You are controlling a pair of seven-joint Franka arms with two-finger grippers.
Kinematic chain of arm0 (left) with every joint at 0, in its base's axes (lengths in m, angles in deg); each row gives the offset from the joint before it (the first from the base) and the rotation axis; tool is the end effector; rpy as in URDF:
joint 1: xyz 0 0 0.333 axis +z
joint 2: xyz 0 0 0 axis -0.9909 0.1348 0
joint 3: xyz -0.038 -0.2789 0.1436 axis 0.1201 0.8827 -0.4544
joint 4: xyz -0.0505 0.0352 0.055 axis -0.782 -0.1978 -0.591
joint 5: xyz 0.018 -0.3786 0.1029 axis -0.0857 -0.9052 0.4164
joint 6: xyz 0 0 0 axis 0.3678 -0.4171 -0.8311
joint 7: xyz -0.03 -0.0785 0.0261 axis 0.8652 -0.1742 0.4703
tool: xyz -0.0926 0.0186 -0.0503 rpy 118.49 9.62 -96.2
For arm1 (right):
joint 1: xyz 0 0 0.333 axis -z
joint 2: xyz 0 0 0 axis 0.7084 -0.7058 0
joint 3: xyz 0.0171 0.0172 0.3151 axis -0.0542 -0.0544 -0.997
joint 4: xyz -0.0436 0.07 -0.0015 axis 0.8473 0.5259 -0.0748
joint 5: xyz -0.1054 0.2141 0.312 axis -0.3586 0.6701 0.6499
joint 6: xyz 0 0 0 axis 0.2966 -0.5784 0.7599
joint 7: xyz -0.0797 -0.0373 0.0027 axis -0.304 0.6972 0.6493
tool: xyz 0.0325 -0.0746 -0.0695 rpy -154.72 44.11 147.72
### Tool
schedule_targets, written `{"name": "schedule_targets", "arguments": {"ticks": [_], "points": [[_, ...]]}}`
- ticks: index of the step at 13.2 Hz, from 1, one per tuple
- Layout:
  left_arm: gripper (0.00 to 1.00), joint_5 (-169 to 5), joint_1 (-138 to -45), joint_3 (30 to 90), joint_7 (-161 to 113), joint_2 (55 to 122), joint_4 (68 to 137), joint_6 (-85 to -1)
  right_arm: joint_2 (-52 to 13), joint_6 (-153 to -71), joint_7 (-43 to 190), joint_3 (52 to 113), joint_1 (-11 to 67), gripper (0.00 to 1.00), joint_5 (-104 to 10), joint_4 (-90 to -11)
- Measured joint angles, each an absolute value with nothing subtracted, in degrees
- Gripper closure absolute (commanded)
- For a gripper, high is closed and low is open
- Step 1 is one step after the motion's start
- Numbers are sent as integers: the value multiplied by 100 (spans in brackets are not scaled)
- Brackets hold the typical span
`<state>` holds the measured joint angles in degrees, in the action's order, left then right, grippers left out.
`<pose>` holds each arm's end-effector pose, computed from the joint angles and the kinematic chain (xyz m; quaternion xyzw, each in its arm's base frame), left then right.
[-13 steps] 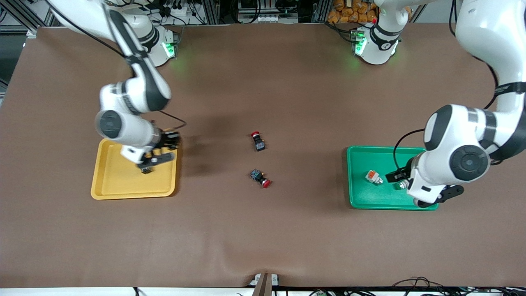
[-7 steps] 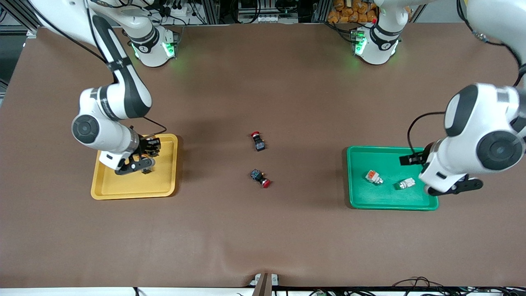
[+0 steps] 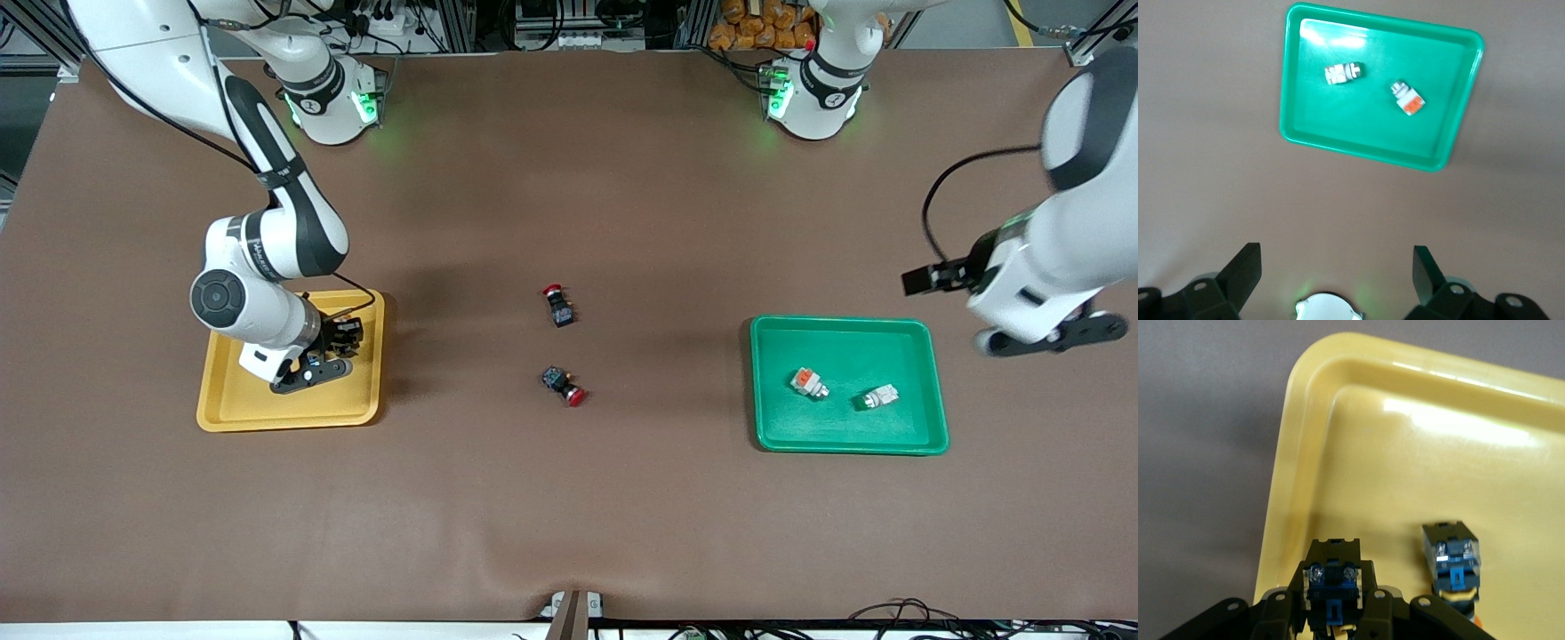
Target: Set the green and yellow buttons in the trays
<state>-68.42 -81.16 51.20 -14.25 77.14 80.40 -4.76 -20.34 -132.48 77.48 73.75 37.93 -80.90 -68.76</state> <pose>0.6012 -0.0666 0.5705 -0.9911 -0.0715 0.1026 0.0456 0.5769 0.1040 0.2195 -0.9876 -0.1457 0.0512 0.0267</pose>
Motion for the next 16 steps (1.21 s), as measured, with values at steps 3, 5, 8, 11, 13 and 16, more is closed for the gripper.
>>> {"name": "schedule_targets", "arguments": {"ticks": [3, 5, 8, 11, 13, 16], "points": [[0, -7047, -8160, 4874, -1672, 7065, 8708, -821, -2297, -13558, 7823, 7384, 3798, 100, -8110, -6863], [0, -7085, -8218, 4875, -1724, 6565, 9573, -1557, -2350, -13619, 7827, 7386, 3798, 74, -8132, -6855], [0, -7089, -8223, 4849, -2618, 6204, 9993, -1765, -2351, -13656, 7831, 7385, 3798, 7, -8138, -6850], [0, -7090, -8188, 4762, -3177, 6154, 9851, -1761, -2351, -13658, 7842, 7386, 3798, 0, -8139, -6847], [0, -7091, -8188, 4757, -3194, 6193, 9490, -1419, -2351, -13659, 7923, 7390, 3798, 0, -8144, -6845], [0, -7094, -8189, 4757, -3197, 6230, 9116, -1045, -2291, -13317, 8025, 7390, 3804, 0, -8145, -6791]]}}
